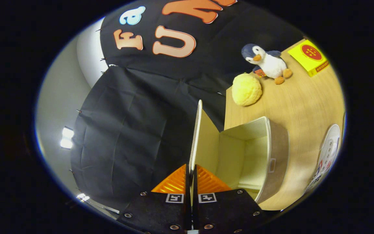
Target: Open the storage box then place both shoes into the box .Put the left shoe in first, then the right shoe, with the right side of both shoes facing outward in a uniform manner.
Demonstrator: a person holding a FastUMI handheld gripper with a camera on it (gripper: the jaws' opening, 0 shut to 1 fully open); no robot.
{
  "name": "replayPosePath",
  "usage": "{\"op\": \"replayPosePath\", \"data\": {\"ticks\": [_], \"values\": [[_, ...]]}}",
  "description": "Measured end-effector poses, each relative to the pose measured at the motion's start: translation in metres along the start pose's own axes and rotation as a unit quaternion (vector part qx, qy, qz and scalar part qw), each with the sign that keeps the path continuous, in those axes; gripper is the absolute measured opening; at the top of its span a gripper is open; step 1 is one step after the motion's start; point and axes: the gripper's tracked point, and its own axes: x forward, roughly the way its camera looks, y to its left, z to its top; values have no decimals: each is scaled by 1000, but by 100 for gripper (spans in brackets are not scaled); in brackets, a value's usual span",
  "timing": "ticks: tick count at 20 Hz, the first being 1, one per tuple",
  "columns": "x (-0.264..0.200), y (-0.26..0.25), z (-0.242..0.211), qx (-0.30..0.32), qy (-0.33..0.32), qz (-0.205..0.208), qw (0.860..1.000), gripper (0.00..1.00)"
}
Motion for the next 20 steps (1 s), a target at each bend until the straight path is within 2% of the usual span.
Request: {"op": "replayPosePath", "data": {"ticks": [3, 9, 16, 20], "values": [[29, 30, -2, -48, 12, 2, 999, 3], [90, 78, -24, -95, 47, -4, 994, 3], [174, 87, -54, -94, 85, -38, 991, 3], [216, 76, -73, -82, 102, -72, 989, 4]]}}
